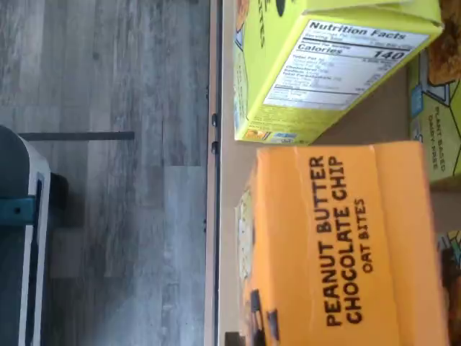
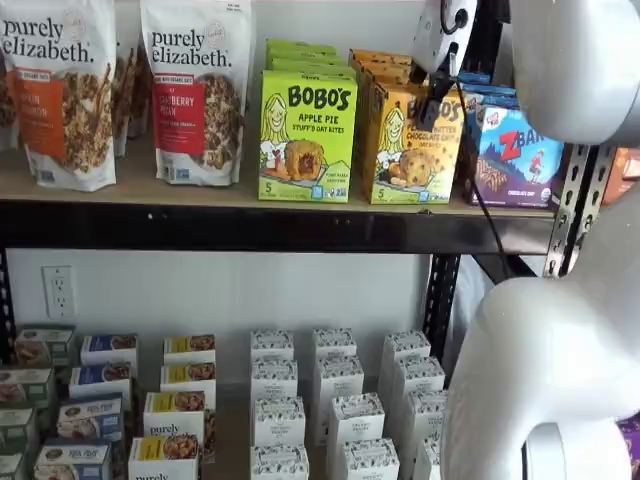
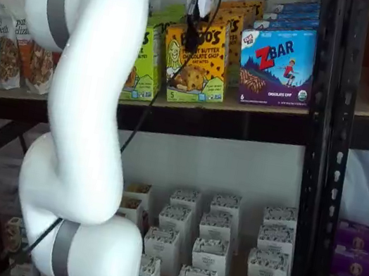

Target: Pick up the orange box on the top shelf, the fifth box from the left

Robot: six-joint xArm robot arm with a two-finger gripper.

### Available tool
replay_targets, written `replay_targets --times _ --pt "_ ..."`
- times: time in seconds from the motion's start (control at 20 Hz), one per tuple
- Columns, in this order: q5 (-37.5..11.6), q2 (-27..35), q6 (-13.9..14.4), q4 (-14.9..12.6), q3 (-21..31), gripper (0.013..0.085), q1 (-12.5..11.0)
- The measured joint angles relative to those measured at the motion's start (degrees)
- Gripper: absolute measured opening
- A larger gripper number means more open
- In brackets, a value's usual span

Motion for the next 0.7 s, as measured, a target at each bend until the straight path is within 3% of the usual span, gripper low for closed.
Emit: replay_targets --times 0.1,0.7 --pt "0.13 0.07 -0.01 0.08 -0.1 0.049 -0.02" --pt "0.03 0.17 0.09 -0.17 0.0 0.049 0.15"
